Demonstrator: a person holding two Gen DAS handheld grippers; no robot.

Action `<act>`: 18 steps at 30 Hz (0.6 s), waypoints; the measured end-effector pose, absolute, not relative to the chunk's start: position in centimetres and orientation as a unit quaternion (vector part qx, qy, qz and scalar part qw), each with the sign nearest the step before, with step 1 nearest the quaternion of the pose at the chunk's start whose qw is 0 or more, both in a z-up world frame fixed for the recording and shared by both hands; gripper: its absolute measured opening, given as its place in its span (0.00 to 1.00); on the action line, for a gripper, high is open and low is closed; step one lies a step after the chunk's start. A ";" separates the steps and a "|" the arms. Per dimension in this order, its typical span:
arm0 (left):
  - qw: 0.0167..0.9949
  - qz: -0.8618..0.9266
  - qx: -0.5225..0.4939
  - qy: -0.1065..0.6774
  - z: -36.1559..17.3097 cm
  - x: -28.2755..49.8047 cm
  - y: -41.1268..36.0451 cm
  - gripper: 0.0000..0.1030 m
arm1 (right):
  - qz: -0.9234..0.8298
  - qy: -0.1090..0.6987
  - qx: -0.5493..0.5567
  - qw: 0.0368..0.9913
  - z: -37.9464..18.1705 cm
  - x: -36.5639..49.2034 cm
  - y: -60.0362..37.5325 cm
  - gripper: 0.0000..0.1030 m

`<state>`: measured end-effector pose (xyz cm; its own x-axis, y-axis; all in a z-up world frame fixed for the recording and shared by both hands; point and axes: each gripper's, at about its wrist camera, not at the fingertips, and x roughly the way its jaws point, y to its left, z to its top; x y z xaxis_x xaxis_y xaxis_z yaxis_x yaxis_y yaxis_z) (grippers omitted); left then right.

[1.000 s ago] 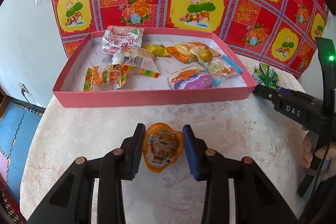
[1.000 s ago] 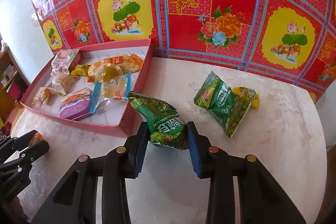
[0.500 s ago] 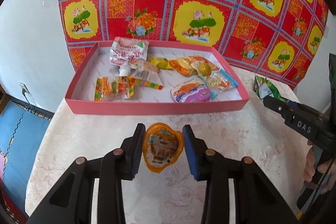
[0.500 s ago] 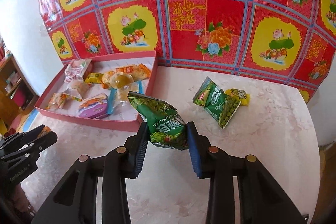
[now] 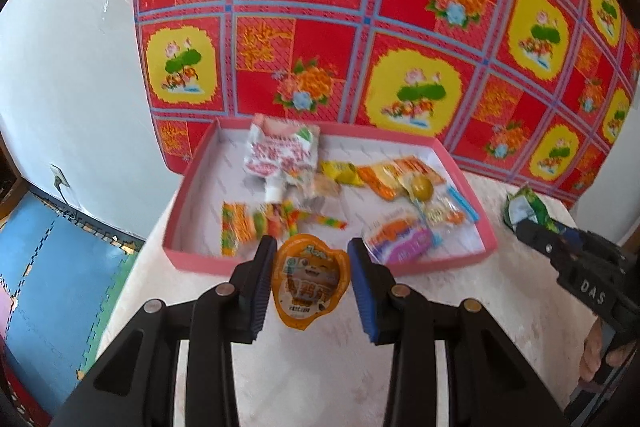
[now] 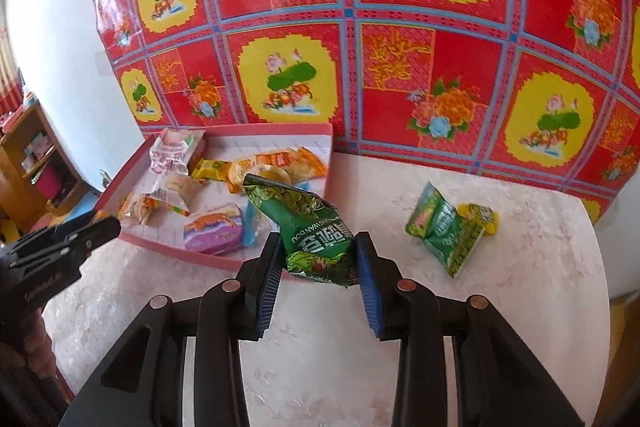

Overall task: Organize snacks
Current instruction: 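Carry the orange jelly cup into the tray with the left gripper while the right carries the green bag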

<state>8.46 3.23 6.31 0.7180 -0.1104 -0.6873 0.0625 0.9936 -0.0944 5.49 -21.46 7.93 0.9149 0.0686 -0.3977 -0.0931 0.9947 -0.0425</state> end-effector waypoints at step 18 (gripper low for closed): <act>0.927 -0.027 -0.032 0.373 4.6 13.9 3.6 0.37 | 0.069 0.193 -0.063 0.977 10.0 11.4 -17.4 0.36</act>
